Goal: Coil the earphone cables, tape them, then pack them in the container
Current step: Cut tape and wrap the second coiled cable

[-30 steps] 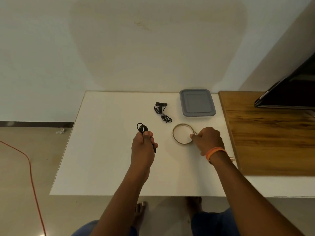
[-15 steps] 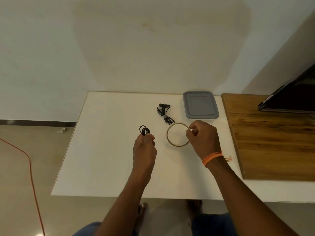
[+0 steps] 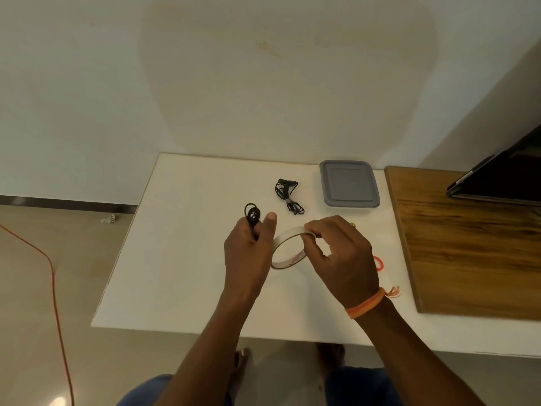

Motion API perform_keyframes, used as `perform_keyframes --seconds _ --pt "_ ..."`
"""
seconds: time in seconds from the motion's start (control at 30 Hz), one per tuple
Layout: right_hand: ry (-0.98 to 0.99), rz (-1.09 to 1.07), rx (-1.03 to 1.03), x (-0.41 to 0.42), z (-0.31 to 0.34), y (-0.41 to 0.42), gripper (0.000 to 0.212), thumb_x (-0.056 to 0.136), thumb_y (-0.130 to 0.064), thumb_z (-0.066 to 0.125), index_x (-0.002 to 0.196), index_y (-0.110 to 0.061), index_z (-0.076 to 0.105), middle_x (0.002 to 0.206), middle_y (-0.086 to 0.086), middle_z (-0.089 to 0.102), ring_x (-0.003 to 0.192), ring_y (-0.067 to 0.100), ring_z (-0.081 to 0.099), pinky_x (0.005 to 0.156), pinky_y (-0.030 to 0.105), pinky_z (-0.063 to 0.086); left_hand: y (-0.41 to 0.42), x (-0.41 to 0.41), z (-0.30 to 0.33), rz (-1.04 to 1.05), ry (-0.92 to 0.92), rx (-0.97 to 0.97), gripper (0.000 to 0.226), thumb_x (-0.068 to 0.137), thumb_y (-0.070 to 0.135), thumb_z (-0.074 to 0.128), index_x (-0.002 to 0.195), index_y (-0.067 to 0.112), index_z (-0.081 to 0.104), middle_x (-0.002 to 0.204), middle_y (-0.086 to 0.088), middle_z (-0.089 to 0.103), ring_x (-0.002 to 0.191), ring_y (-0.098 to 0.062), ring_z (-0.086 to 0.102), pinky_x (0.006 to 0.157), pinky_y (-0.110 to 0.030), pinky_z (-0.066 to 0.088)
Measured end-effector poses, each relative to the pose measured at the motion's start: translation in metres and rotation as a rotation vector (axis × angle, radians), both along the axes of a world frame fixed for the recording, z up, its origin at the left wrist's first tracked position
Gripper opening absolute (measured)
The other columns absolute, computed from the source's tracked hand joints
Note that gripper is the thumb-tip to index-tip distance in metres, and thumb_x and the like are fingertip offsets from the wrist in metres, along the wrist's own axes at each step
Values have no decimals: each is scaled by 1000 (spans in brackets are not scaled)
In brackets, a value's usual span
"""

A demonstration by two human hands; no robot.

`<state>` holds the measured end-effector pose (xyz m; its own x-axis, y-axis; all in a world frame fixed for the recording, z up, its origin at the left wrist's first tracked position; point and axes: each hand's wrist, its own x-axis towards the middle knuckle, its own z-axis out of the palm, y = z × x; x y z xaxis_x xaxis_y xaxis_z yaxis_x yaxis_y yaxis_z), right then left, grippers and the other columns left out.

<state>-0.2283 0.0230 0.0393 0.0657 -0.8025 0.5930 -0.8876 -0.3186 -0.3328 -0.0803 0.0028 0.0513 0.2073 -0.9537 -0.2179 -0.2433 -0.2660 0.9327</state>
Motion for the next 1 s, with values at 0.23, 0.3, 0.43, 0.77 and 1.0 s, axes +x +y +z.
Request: perform_keyframes --seconds 0.23,0.3,0.43,0.77,1.0 --pt "-150 -28 72 8 4 8 18 76 -12 72 92 -2 73 89 10 74 80 19 69 82 18 47 1 -4 6 -120 163 35 40 99 40 51 70 13 54 57 -3 60 53 -6 57 51 -13 44" --pt "-260 -28 121 10 5 10 17 76 -11 70 92 -5 73 89 6 73 83 7 64 82 9 44 2 -3 7 -163 180 48 39 99 40 51 71 14 55 53 1 60 55 -10 58 51 -15 44" --pt "-650 -44 304 8 11 8 11 84 -15 61 88 -17 71 85 -9 68 84 2 63 73 7 49 0 -3 6 -216 91 5 37 97 36 56 67 13 55 51 2 58 55 -12 56 59 -28 46" --pt "-682 -208 456 19 5 3 4 85 -19 70 83 -21 68 77 -13 63 76 2 61 65 1 43 1 -10 -6 -166 -130 -124 42 95 32 59 66 4 49 63 -19 59 55 -25 54 58 -32 46" --pt "-608 -237 550 22 0 0 9 92 -16 60 83 -19 61 80 -6 59 73 2 55 60 0 39 3 -12 -11 -194 -219 -158 38 96 33 59 66 12 48 57 -8 51 53 -22 45 54 -37 42"
